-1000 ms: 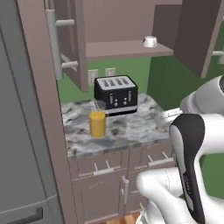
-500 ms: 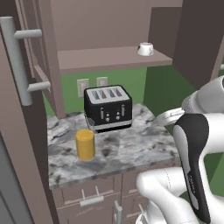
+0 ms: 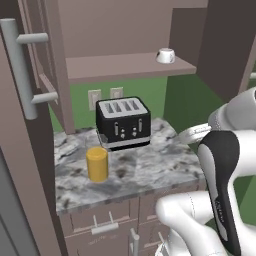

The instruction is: There is a tray on the dining counter. Grab the cup, mug, and pitcher and place them on the tray. The pitcher may be placed next to the tray if it cannot fit the tray.

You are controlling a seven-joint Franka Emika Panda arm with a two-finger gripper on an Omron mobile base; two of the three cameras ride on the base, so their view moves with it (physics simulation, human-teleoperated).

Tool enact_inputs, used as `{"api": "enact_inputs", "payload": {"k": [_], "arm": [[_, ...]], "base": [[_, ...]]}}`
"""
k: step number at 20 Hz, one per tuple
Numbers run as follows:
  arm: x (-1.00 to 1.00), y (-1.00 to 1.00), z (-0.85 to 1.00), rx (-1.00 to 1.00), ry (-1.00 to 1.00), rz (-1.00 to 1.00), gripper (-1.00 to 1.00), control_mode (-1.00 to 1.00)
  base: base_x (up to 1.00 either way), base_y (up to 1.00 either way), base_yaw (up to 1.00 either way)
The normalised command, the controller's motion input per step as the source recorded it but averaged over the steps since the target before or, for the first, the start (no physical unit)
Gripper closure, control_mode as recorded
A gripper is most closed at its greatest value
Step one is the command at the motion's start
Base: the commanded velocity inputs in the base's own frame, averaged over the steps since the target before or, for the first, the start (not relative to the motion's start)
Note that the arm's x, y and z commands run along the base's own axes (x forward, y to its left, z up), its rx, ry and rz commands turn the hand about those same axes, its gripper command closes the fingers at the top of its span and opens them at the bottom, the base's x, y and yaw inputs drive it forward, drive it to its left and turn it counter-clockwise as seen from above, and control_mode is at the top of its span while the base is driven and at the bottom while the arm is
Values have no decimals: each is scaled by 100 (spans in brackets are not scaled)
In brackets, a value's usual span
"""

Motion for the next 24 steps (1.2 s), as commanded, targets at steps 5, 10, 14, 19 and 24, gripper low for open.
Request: {"api": "enact_inputs", "payload": {"k": [5,10,14,19,24], "arm": [[2,0,65,1,0,0,-100,-100],[0,0,99,1,1,-8,-100,-100],[4,-7,71,0,0,-14,-100,-100],[16,-7,35,0,-9,-8,-100,-100],[31,-12,1,1,-23,-1,-100,-100]], "base": [[0,0,0],[0,0,0],[0,0,0],[0,0,0],[0,0,0]]}}
